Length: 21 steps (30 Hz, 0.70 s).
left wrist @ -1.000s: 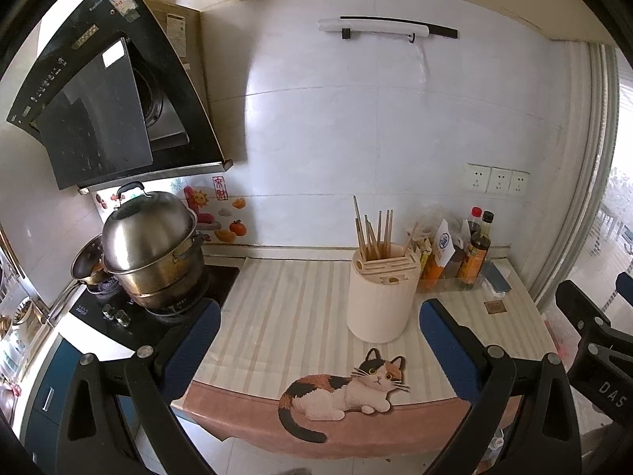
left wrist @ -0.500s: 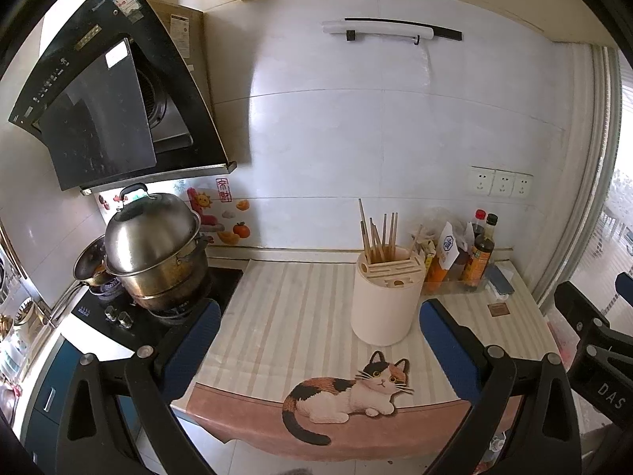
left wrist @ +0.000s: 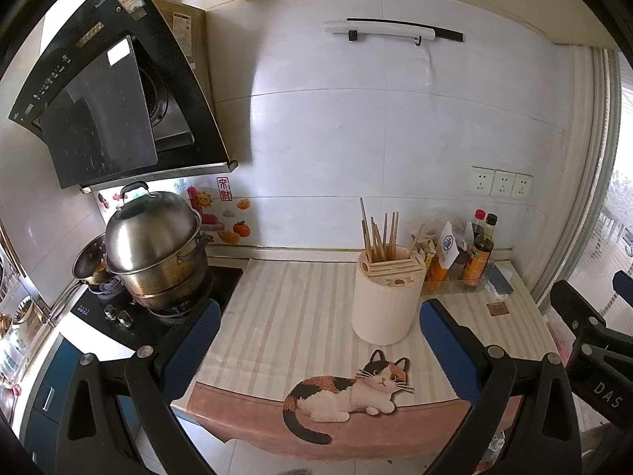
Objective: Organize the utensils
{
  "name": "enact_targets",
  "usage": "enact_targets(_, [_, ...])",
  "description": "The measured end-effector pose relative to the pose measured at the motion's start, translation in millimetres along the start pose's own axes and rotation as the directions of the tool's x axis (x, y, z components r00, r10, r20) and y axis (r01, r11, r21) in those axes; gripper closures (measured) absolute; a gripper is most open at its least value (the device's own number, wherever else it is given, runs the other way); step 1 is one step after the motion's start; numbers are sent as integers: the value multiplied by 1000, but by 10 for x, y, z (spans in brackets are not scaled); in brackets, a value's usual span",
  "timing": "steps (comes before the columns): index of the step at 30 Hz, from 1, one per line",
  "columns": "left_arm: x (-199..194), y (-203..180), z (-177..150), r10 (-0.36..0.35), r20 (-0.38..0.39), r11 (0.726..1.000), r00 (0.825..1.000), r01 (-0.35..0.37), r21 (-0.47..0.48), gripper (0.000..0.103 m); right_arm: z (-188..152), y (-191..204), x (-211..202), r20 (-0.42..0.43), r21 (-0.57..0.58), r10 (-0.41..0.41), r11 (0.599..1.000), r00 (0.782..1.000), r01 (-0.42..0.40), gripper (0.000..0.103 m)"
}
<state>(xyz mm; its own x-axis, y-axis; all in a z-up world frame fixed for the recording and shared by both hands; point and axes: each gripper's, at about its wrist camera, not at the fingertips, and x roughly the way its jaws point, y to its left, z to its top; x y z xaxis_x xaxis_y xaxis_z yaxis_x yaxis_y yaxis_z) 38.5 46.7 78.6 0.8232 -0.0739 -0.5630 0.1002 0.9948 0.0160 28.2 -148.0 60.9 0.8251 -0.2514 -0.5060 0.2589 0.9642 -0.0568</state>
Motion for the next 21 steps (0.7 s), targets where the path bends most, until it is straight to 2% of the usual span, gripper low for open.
enact_targets(21, [-15, 18, -13, -3, -1, 1000, 1000, 3, -2, 0, -22, 36, -29, 0, -4, -3, 1000, 1000, 3, 0])
